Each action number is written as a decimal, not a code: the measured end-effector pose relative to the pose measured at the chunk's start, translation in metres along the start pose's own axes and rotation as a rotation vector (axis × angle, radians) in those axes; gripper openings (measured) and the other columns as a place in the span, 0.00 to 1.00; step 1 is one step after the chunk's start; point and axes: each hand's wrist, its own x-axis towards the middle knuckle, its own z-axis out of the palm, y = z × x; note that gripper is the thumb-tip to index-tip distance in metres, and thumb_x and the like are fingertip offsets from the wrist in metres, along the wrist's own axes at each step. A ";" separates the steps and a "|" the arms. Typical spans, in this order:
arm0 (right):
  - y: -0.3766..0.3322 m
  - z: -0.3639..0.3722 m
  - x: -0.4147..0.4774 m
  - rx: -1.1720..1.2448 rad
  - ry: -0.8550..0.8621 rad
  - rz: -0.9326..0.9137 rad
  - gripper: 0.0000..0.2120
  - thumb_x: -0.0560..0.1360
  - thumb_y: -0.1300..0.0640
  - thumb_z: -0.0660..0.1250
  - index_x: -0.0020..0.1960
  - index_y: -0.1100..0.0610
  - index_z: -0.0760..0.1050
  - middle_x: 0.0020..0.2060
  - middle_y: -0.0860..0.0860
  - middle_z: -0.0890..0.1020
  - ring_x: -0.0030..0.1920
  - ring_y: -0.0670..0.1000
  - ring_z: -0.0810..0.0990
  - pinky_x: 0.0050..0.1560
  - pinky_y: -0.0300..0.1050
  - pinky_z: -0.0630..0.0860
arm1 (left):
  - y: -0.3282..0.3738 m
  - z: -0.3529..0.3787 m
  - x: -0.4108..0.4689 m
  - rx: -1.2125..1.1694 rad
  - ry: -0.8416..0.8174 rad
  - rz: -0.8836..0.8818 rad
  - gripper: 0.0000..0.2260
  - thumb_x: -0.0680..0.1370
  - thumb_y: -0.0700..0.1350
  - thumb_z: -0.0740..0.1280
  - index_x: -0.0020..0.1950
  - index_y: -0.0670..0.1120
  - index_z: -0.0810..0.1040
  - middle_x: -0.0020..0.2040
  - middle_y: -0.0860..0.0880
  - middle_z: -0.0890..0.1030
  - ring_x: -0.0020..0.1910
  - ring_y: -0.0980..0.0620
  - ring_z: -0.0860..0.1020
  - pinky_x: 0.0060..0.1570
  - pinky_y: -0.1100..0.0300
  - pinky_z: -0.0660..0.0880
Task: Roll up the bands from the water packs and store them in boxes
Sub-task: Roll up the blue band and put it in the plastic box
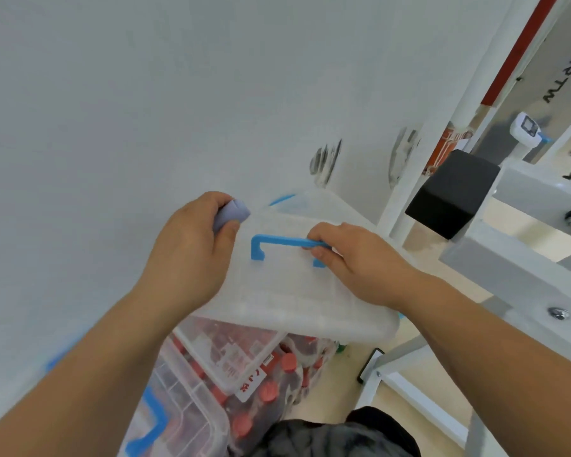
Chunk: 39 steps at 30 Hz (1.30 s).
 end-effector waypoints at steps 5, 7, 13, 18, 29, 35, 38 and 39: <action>-0.018 0.022 0.017 -0.033 -0.055 -0.173 0.07 0.82 0.51 0.58 0.51 0.51 0.73 0.38 0.43 0.74 0.41 0.53 0.74 0.46 0.42 0.62 | -0.002 -0.021 -0.027 0.058 -0.049 -0.080 0.04 0.82 0.49 0.63 0.54 0.52 0.76 0.43 0.55 0.80 0.42 0.54 0.77 0.41 0.56 0.73; -0.018 0.024 0.019 -0.027 -0.087 -0.210 0.07 0.81 0.50 0.57 0.50 0.50 0.72 0.39 0.42 0.74 0.41 0.50 0.72 0.48 0.43 0.62 | -0.007 -0.028 -0.041 0.071 -0.045 -0.119 0.04 0.81 0.48 0.63 0.54 0.51 0.76 0.43 0.54 0.80 0.42 0.54 0.77 0.40 0.59 0.72; -0.023 0.028 0.008 -0.021 -0.168 -0.270 0.19 0.80 0.43 0.53 0.58 0.52 0.77 0.48 0.49 0.84 0.48 0.53 0.80 0.50 0.53 0.76 | -0.018 -0.033 -0.075 0.071 -0.097 -0.241 0.05 0.81 0.48 0.63 0.55 0.51 0.76 0.44 0.54 0.81 0.43 0.53 0.78 0.45 0.53 0.76; -0.052 0.054 0.037 -0.073 -0.145 -0.408 0.20 0.80 0.46 0.53 0.58 0.55 0.77 0.49 0.52 0.84 0.49 0.57 0.81 0.49 0.54 0.77 | -0.021 -0.037 -0.088 0.118 -0.039 -0.287 0.05 0.81 0.47 0.64 0.55 0.50 0.77 0.45 0.53 0.81 0.44 0.51 0.78 0.43 0.56 0.70; -0.077 0.113 0.063 -0.040 -0.309 -0.466 0.10 0.83 0.51 0.59 0.61 0.51 0.75 0.52 0.50 0.82 0.53 0.54 0.78 0.54 0.54 0.75 | -0.036 -0.044 -0.104 0.107 0.001 -0.427 0.06 0.82 0.52 0.62 0.54 0.52 0.76 0.44 0.56 0.80 0.41 0.60 0.76 0.37 0.68 0.68; -0.057 0.088 0.050 0.233 -0.134 -0.205 0.16 0.83 0.45 0.59 0.68 0.48 0.70 0.65 0.45 0.78 0.64 0.47 0.76 0.63 0.48 0.74 | -0.026 -0.025 -0.081 0.013 -0.058 -0.330 0.05 0.81 0.48 0.64 0.56 0.54 0.76 0.45 0.59 0.79 0.44 0.63 0.76 0.39 0.72 0.67; -0.042 0.065 0.041 0.411 0.012 -0.085 0.16 0.82 0.44 0.59 0.65 0.50 0.74 0.58 0.44 0.81 0.58 0.44 0.79 0.60 0.45 0.76 | -0.014 -0.009 -0.058 -0.054 -0.115 -0.254 0.05 0.81 0.48 0.64 0.56 0.55 0.76 0.45 0.59 0.80 0.45 0.64 0.76 0.38 0.73 0.69; -0.038 0.059 0.038 0.459 0.047 -0.056 0.16 0.81 0.44 0.60 0.63 0.51 0.76 0.56 0.43 0.82 0.56 0.43 0.80 0.58 0.43 0.77 | -0.008 -0.004 -0.051 -0.082 -0.126 -0.230 0.05 0.81 0.48 0.64 0.56 0.55 0.77 0.45 0.59 0.80 0.45 0.64 0.76 0.39 0.73 0.69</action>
